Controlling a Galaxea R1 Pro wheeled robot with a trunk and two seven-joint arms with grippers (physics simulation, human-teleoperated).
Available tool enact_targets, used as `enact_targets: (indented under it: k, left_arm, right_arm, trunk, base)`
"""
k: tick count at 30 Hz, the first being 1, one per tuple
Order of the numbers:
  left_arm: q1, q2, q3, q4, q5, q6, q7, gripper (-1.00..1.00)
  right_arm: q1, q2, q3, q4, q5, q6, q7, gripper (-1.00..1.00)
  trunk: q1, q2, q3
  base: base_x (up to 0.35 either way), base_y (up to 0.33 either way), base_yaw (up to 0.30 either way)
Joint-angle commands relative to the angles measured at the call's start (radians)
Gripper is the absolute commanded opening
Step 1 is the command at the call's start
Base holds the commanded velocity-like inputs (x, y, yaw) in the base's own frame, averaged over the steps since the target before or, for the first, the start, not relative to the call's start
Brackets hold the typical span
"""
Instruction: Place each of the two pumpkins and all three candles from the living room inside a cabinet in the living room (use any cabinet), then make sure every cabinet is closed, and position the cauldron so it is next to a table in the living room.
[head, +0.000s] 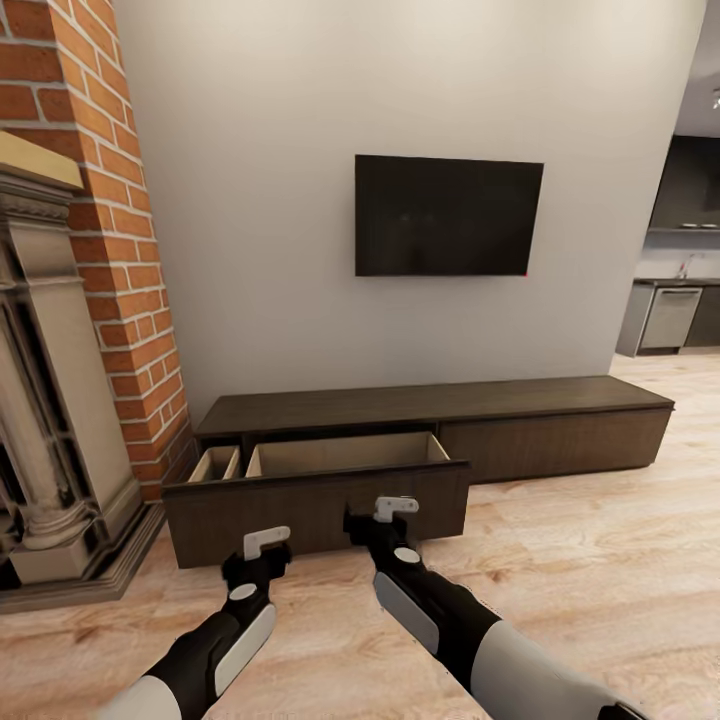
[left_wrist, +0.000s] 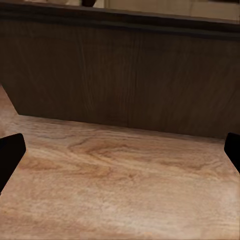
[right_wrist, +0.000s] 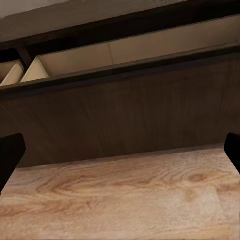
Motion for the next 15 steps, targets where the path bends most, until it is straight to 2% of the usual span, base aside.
enact_targets:
  k: [1,3,8,10,15]
  left_arm:
    - [-0.001,0.002,-0.007,0.001,0.003,-0.01,0.009,1.0]
    - [-0.001,0.002,-0.008,0.007,-0.009,-0.02,0.009,1.0]
    - [-0.001,0.001,-0.009,0.02,-0.036,-0.028,0.009,1.0]
    - [0.0,0.0,-0.017,0.022,-0.045,-0.028,0.01,1.0]
    - [-0.017,-0.007,-0.008,0.02,-0.041,-0.027,0.012,1.0]
  right_arm:
    - [0.001,-0.001,0.009,0.002,-0.006,-0.016,-0.007,1.0]
    - [0.003,0.001,0.013,0.025,-0.006,-0.041,-0.007,1.0]
    - [0.004,0.005,0.018,0.157,0.001,-0.119,-0.006,1.0]
    - [0.004,0.005,0.038,0.193,0.003,-0.154,-0.006,1.0]
    - [0.01,0.013,0.028,0.207,0.011,-0.134,0.016,1.0]
  trunk:
    - [0.0,-0.001,-0.005]
    - [0.001,-0.001,-0.013]
    - [0.003,-0.003,-0.032]
    - [0.004,-0.003,-0.04]
    - [0.005,-0.003,-0.044]
  base:
    - [0.0,0.0,0.0]
    - [0.0,0.0,0.0]
    - [0.0,0.0,0.0]
    - [0.0,0.0,0.0]
    - [0.0,0.0,0.0]
